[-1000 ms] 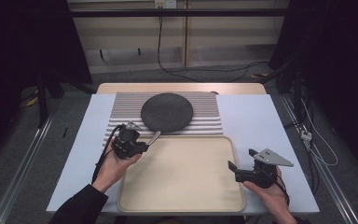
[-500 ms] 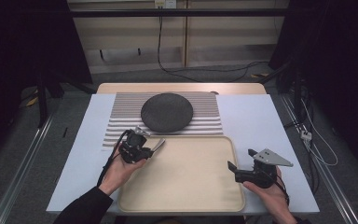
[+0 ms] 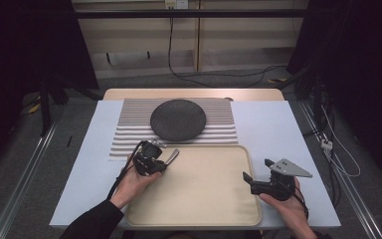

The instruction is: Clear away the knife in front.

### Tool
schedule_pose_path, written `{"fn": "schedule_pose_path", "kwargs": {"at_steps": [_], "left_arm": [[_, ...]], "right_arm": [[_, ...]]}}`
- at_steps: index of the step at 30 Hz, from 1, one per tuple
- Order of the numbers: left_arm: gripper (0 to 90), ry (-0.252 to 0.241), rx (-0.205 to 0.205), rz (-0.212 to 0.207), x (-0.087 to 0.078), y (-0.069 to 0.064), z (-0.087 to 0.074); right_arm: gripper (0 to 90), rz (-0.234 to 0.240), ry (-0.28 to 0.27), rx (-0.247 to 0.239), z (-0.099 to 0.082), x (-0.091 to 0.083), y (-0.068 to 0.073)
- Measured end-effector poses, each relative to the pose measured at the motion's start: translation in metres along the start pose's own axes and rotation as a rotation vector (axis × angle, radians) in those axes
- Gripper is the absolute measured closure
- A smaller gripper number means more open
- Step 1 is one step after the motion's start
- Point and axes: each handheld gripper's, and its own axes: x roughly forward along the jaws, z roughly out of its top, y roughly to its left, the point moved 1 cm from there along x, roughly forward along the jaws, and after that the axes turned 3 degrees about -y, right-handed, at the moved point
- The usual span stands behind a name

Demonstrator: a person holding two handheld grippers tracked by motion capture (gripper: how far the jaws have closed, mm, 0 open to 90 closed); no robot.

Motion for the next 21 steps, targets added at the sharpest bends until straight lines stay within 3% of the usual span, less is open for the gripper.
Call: {"fn": "schedule_pose_path", "kwargs": {"at_steps": [12,21], "left_arm": [[79.6,0.0,-0.029,0.017,-0.0005,-0.0074,-0.0029],[78.0,-0.018,-0.007,-0.01,-0.003,-0.0062,-0.0087]], "right_arm": [[8.3,0.002,-0.001,-0.001,0.0001,-0.0004,0.0004],[8.3,0.004,-0.002,-0.002,0.0002,-0.0011,0.0007]]}}
